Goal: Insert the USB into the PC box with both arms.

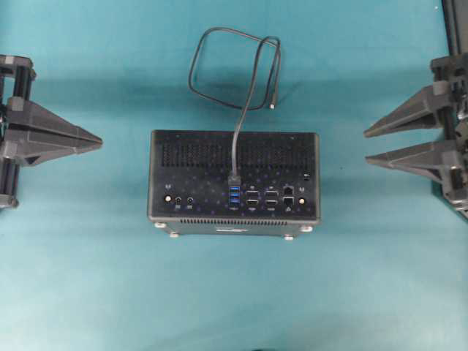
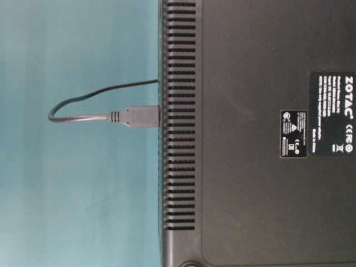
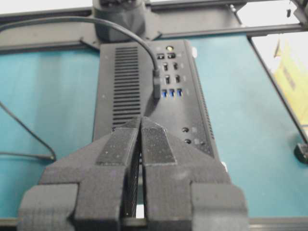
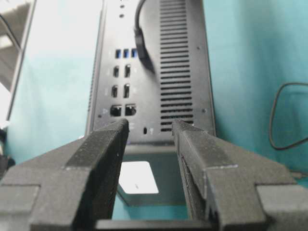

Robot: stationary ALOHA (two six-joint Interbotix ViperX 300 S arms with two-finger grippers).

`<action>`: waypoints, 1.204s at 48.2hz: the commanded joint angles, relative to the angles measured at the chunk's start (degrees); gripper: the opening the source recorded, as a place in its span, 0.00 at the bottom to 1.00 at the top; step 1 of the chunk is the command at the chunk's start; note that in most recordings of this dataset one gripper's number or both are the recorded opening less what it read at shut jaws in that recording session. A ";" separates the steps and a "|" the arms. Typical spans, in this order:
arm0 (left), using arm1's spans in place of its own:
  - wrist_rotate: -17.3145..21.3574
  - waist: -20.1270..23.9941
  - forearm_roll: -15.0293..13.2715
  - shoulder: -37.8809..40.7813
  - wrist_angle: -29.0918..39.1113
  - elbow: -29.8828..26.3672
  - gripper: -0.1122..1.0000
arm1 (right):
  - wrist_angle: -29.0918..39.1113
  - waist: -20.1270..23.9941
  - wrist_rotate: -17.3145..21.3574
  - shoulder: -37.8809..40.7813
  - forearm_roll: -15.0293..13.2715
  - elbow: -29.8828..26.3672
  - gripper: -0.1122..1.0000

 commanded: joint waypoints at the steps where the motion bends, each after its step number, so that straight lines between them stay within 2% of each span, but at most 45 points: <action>1: -0.09 -0.09 0.09 0.18 -0.35 -0.62 0.10 | -0.53 0.09 0.70 -0.35 0.09 -0.53 0.53; 58: -0.09 -0.09 0.18 0.26 -0.35 -0.26 0.10 | -0.70 0.09 0.79 -1.05 0.09 0.53 0.53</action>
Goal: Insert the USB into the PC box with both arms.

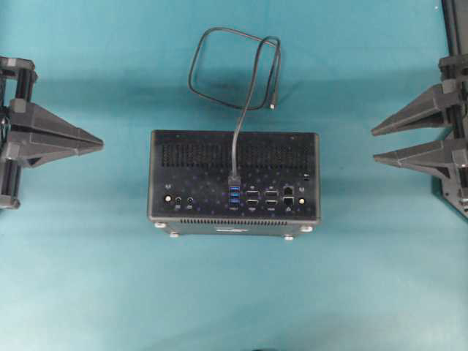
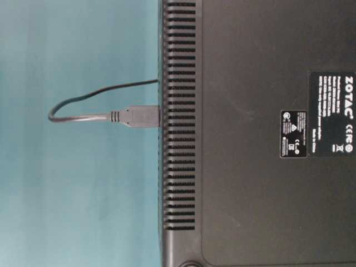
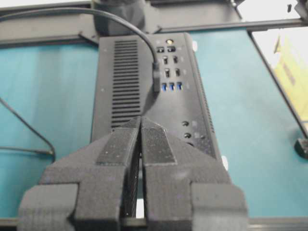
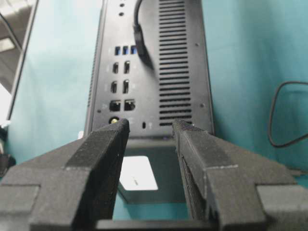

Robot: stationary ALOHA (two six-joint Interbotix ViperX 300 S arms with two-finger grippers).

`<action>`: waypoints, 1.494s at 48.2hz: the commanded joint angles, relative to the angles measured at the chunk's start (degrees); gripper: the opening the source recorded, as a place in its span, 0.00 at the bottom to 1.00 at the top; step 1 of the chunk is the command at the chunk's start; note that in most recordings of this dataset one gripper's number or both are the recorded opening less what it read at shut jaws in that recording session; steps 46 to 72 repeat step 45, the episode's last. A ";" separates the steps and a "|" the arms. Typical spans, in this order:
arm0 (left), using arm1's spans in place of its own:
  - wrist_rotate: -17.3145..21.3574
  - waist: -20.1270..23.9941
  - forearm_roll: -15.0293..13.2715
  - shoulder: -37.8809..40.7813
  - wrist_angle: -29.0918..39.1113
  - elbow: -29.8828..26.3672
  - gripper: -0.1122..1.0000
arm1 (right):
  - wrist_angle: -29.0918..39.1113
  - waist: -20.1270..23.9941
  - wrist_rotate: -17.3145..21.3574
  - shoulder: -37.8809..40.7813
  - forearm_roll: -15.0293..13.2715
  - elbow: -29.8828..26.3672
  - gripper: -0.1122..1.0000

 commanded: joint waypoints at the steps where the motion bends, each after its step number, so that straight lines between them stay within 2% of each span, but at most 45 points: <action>1: 0.00 -0.09 0.09 0.09 -0.35 -0.79 0.10 | -0.62 0.09 0.70 0.18 0.09 -0.62 0.53; 20: 0.00 -0.09 0.09 0.09 -0.35 -0.88 0.10 | -0.70 0.09 0.70 0.18 0.09 -0.44 0.53; 37: -1.14 -0.09 0.09 -0.44 -0.97 0.09 0.10 | -2.72 0.09 2.99 0.18 0.09 0.97 0.53; 72: -1.14 -0.09 0.09 -0.18 -0.44 -0.35 0.10 | -2.99 0.09 2.99 0.18 0.09 1.05 0.53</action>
